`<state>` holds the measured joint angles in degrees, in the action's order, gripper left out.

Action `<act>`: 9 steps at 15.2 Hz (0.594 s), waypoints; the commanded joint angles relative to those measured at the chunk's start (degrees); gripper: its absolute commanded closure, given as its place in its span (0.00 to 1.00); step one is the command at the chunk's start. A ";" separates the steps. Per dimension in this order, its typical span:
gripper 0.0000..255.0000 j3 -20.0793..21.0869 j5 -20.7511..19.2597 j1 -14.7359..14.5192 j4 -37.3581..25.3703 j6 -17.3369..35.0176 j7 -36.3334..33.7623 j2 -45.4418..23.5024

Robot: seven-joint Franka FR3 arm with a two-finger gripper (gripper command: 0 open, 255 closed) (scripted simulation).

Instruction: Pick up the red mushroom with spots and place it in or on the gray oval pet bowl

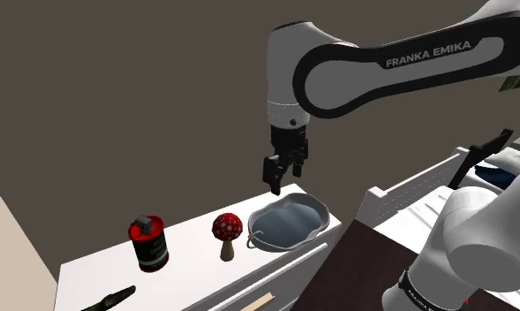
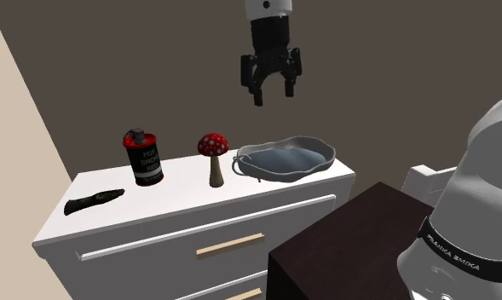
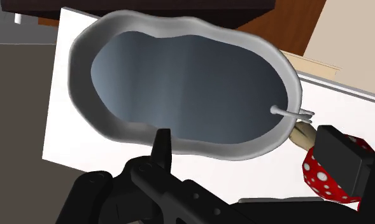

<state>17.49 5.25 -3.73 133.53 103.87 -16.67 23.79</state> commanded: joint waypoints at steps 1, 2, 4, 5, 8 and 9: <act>0.00 2.00 0.51 -0.21 -2.56 1.07 -3.57 -4.25; 0.00 2.88 0.60 -0.31 -3.64 1.73 -5.20 -6.29; 0.00 4.54 0.56 -0.51 -5.99 2.97 -8.49 -10.50; 0.00 5.30 0.42 -0.65 -7.28 3.54 -10.16 -12.67; 0.00 7.28 -0.50 -1.24 -11.56 5.02 -15.19 -19.43; 0.00 7.82 -0.95 -1.52 -13.13 5.42 -16.87 -21.75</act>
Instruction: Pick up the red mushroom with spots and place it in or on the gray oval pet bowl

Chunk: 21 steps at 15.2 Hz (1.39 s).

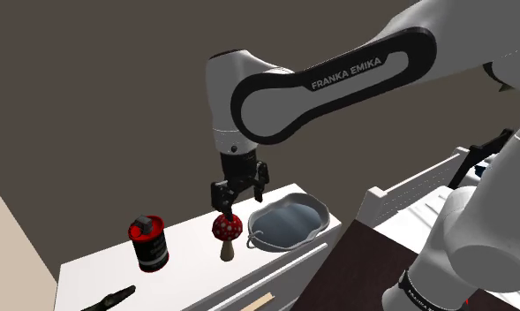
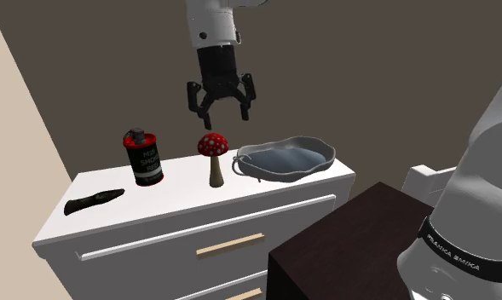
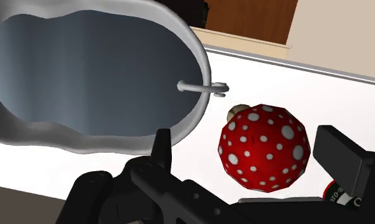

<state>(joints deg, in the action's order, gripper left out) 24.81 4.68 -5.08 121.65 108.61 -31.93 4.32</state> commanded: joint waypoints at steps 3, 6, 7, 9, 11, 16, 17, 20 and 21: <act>0.00 1.32 -1.47 -0.99 -3.96 2.08 -4.94 -7.11; 0.00 1.37 -1.63 -1.12 -2.14 4.38 -5.08 -7.63; 0.00 1.39 -1.70 -1.15 -1.56 5.15 -5.14 -7.83; 0.00 1.43 -1.86 -1.23 -0.43 6.69 -5.27 -8.27; 0.00 1.44 -1.91 -1.26 -0.11 7.13 -5.31 -8.41; 0.00 1.44 -1.91 -1.26 -0.12 7.13 -5.31 -8.41; 0.00 1.44 -1.91 -1.26 -0.12 7.13 -5.31 -8.41; 1.00 1.44 -1.91 -1.26 -0.12 7.12 -5.31 -8.41; 1.00 1.44 -1.92 -1.26 -0.14 7.12 -5.31 -8.43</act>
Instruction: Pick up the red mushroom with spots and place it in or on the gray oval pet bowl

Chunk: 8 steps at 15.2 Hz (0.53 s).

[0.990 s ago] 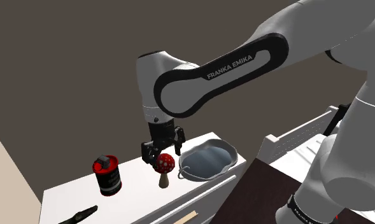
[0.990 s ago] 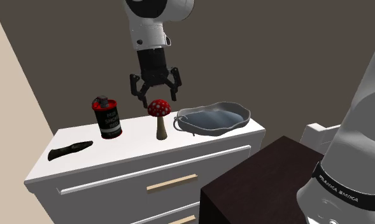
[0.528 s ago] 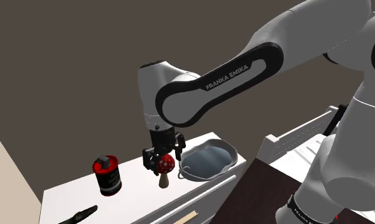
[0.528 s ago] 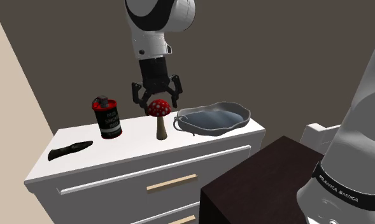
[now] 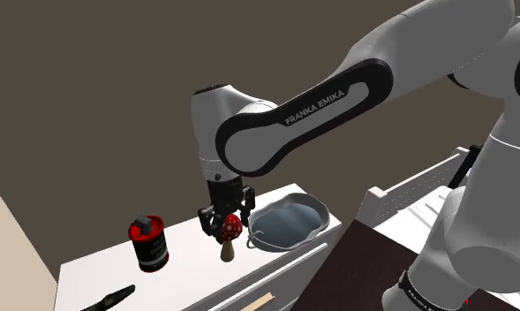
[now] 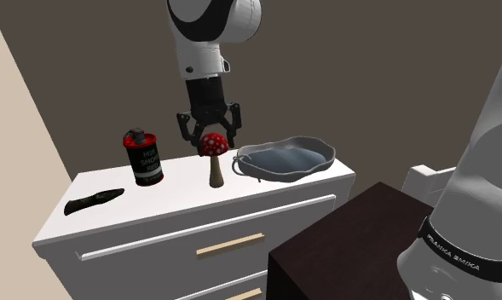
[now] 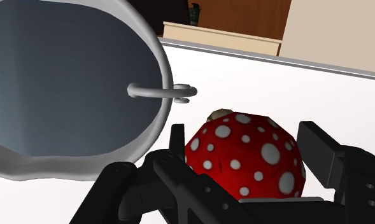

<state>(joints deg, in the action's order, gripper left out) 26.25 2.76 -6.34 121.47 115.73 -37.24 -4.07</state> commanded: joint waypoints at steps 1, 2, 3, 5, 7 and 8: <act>1.00 -0.01 -0.01 0.01 0.03 0.00 0.00 -0.05; 1.00 0.00 -0.01 0.00 0.04 0.01 -0.02 -0.06; 1.00 -0.01 -0.01 0.00 0.03 0.00 0.00 -0.06; 1.00 0.00 -0.02 -0.01 -0.01 -0.02 -0.03 -0.08; 1.00 -0.01 0.00 0.01 0.06 0.00 0.00 -0.02; 1.00 0.00 0.18 0.04 -0.31 -0.74 0.10 0.38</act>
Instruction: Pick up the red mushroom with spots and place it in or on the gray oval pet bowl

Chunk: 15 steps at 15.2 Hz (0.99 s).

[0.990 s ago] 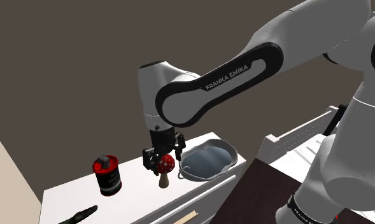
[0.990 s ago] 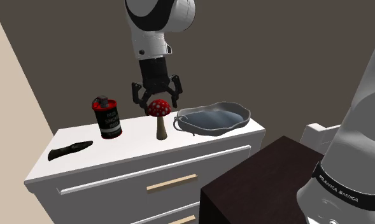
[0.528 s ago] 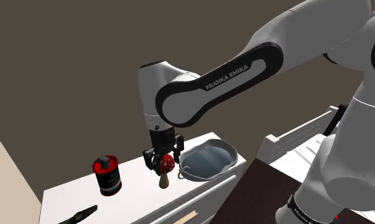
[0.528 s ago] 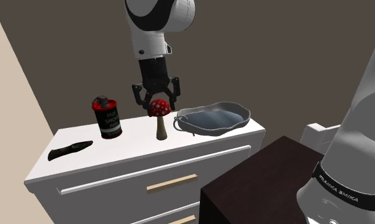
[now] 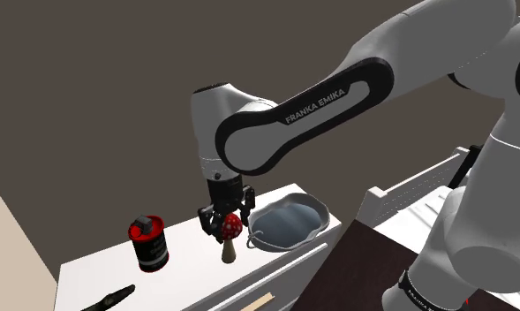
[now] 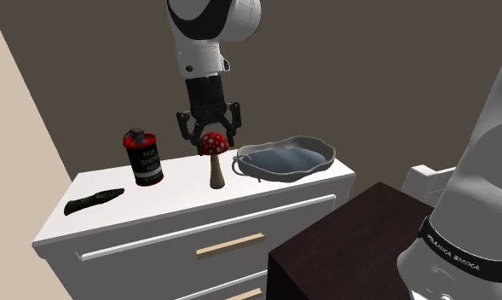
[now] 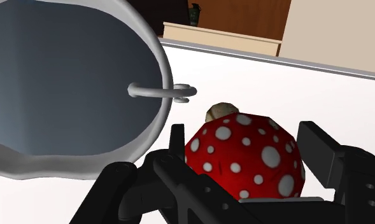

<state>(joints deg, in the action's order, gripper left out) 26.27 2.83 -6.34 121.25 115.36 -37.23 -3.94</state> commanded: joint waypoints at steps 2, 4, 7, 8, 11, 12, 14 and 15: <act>1.00 -0.03 0.42 0.11 -0.88 -1.85 0.25 1.01; 1.00 -0.04 0.71 0.17 -1.72 -3.34 0.40 1.72; 1.00 -0.09 1.08 0.26 -3.08 -5.58 0.58 2.69; 1.00 -0.10 1.20 0.29 -3.55 -6.32 0.63 2.99; 1.00 -0.16 1.49 0.36 -5.05 -8.57 0.76 3.80; 1.00 -0.19 1.58 0.38 -5.58 -9.32 0.79 4.05; 1.00 -0.23 1.74 0.43 -6.66 -10.83 0.84 4.50; 1.00 -0.26 1.80 0.45 -7.23 -11.58 0.86 4.71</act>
<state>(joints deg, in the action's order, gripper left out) 26.02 4.58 -5.91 114.58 104.50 -36.36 0.59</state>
